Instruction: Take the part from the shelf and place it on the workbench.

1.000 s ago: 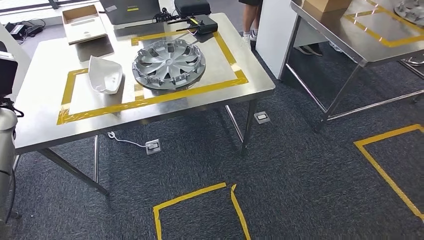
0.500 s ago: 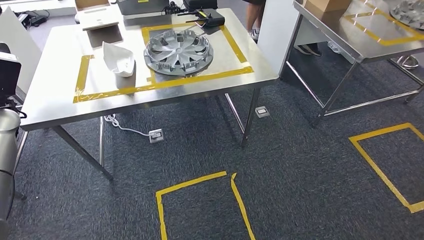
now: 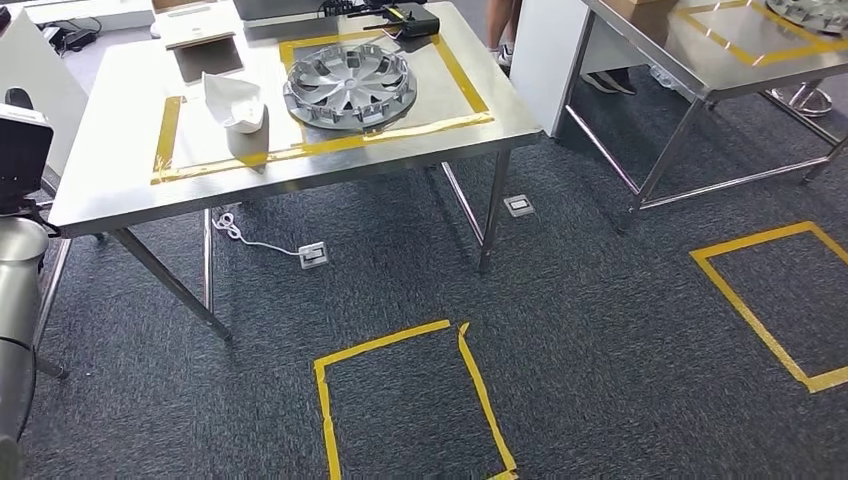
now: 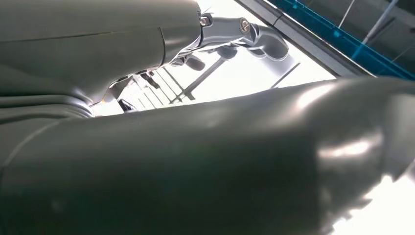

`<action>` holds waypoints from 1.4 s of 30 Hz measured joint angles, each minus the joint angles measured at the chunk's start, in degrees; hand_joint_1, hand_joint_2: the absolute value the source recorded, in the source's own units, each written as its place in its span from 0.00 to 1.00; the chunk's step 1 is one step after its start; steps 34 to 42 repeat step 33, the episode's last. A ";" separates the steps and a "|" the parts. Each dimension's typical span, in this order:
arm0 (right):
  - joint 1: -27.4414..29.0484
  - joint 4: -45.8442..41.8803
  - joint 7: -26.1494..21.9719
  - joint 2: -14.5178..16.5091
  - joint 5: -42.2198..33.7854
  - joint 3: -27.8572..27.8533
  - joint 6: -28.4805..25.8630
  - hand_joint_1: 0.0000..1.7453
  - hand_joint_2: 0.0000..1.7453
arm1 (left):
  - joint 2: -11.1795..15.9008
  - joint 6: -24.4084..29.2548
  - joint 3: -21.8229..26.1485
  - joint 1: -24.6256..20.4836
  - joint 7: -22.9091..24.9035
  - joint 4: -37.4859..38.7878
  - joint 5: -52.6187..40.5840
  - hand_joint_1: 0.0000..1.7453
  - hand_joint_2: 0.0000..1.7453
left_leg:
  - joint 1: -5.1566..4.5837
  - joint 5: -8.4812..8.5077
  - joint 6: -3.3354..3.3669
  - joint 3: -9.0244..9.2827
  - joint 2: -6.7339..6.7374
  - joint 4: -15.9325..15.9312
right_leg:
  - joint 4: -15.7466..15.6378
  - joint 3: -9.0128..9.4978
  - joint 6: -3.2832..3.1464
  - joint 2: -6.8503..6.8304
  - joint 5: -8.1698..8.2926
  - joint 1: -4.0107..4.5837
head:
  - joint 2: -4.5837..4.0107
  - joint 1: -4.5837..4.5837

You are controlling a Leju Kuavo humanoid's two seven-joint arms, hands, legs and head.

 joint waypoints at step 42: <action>0.01 0.09 0.81 -0.38 1.28 -0.32 0.09 0.00 1.00 | 0.31 -22.40 -1.58 0.74 15.96 18.43 5.20 0.00 1.00 | 0.02 2.91 1.00 3.17 -0.12 -4.60 | 0.64 0.65 0.94 0.44 -1.43 0.59 | -0.01 -0.17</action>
